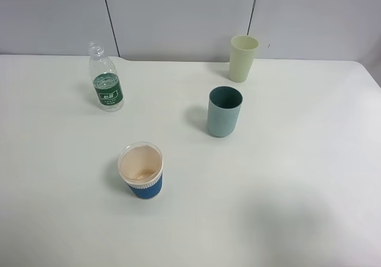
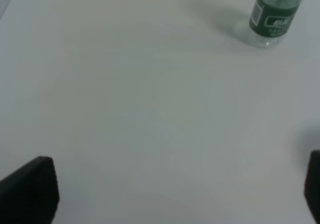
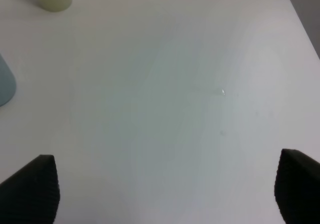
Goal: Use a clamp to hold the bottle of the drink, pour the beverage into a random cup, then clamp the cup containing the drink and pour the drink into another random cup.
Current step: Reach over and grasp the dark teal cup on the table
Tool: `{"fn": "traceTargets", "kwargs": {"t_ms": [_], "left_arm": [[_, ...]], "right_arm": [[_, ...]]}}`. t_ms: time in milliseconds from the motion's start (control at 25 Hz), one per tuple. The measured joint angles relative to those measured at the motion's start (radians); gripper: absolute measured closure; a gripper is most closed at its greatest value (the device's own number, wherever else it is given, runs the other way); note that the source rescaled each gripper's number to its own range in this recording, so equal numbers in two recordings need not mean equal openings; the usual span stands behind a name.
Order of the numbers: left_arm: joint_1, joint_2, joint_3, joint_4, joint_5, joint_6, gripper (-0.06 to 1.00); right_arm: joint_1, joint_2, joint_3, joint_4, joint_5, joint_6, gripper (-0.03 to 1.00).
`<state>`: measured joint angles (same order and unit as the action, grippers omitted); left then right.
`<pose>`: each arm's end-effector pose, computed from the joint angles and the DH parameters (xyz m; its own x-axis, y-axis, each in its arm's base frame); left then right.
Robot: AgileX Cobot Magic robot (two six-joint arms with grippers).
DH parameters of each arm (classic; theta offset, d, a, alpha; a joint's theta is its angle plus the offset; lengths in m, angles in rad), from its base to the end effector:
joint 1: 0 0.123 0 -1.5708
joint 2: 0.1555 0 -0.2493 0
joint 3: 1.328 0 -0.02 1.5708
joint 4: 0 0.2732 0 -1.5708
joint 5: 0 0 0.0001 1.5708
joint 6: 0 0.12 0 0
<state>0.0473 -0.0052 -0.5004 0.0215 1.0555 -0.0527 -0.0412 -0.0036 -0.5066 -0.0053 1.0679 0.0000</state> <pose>0.0760 0.0058 0.2759 -0.4426 -0.0631 -0.8945 -0.0827 0.9961 -0.0293 0.0750 -0.0037 0.2765 -0.4530 0.0161 -0.8914 0.0442 0.9990 -0.0044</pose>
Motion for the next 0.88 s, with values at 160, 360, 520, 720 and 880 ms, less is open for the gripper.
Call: {"fn": "traceTargets", "kwargs": {"t_ms": [160,360,520,720,880], "left_arm": [[0.000,0.000,0.000,0.000,0.000,0.000,-0.05],[0.000,0.000,0.000,0.000,0.000,0.000,-0.05],[0.000,0.000,0.000,0.000,0.000,0.000,-0.05],[0.000,0.000,0.000,0.000,0.000,0.000,-0.05],[0.000,0.000,0.000,0.000,0.000,0.000,-0.05]], "right_arm": [[0.000,0.000,0.000,0.005,0.000,0.000,0.39],[0.000,0.000,0.000,0.005,0.000,0.000,0.39],[0.000,0.000,0.000,0.000,0.000,0.000,0.39],[0.000,0.000,0.000,0.000,0.000,0.000,0.39],[0.000,0.000,0.000,0.000,0.000,0.000,0.39]]}}
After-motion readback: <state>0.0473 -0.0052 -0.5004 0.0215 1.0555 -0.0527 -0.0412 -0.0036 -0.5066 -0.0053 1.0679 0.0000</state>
